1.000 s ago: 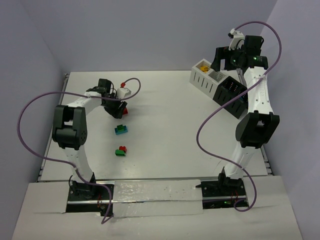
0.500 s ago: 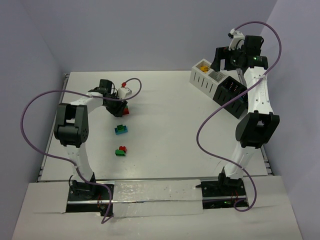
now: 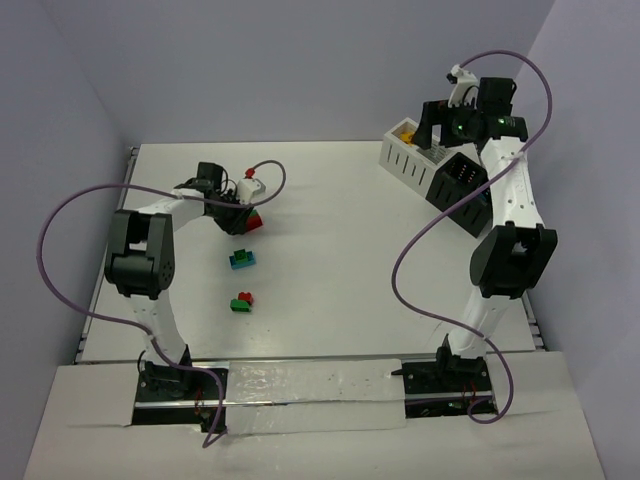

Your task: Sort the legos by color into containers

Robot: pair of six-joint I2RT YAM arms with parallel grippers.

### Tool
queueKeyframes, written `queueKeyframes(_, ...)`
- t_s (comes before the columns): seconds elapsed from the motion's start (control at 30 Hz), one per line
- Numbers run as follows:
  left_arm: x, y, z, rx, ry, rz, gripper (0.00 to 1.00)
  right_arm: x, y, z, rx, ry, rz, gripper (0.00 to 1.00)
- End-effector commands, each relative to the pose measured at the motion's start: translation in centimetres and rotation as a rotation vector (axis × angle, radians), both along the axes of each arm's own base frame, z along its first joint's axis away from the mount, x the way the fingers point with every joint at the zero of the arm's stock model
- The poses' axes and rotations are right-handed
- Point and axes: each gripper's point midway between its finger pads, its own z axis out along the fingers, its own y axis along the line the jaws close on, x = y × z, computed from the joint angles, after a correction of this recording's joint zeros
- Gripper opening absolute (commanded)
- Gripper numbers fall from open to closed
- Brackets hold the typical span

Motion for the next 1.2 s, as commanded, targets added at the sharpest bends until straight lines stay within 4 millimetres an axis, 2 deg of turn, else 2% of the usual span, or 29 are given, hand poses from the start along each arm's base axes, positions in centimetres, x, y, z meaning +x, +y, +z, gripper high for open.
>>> queueKeyframes(0.0,1.1,-2.2,6.3,-0.113,-0.200,-0.108,0.14,-2.6,4.8,1.2,0.127,0.003,0.100,1.00)
queueKeyframes(0.03,1.0,-2.7,7.3,-0.130,-0.235,-0.132,0.12,-3.3,6.3,0.9,0.162,0.025,0.130,1.00)
queueKeyframes(0.1,0.9,-3.3,9.0,-0.147,-0.299,-0.165,0.11,-4.0,7.9,0.4,0.201,0.049,0.171,1.00)
queueKeyframes(0.17,-0.1,-5.0,11.1,-0.167,-0.401,-0.253,0.07,-5.5,11.8,0.2,0.277,0.099,0.267,1.00)
queueKeyframes(0.2,-0.3,-5.7,12.6,-0.176,-0.458,-0.283,0.06,-6.1,12.9,0.3,0.314,0.119,0.302,1.00)
queueKeyframes(0.27,-1.4,-7.4,13.7,-0.169,-0.535,-0.396,0.06,-6.8,14.8,0.5,0.359,0.146,0.351,1.00)
queueKeyframes(0.3,-1.9,-7.7,14.3,-0.164,-0.569,-0.434,0.06,-7.1,15.7,0.8,0.370,0.147,0.383,1.00)
queueKeyframes(0.4,-4.4,-11.0,15.6,-0.152,-0.689,-0.615,0.04,-8.3,19.0,1.7,0.422,0.173,0.483,1.00)
queueKeyframes(0.57,-6.6,-13.7,16.7,-0.101,-0.825,-0.798,0.04,-10.9,23.4,0.4,0.407,0.233,0.597,1.00)
queueKeyframes(0.67,-7.2,-14.7,17.2,-0.064,-0.890,-0.860,0.04,-12.7,25.1,-1.0,0.375,0.272,0.644,0.99)
queueKeyframes(0.8,-7.7,-15.4,17.6,-0.011,-0.973,-0.931,0.03,-14.5,26.3,-2.9,0.330,0.327,0.679,0.99)
queueKeyframes(1.0,-8.3,-16.0,18.4,0.020,-1.040,-0.993,0.03,-16.6,27.5,-4.7,0.260,0.363,0.752,0.98)
queueKeyframes(1.17,-8.6,-16.1,18.5,0.043,-1.074,-1.027,0.02,-17.9,27.9,-6.0,0.231,0.396,0.785,0.93)
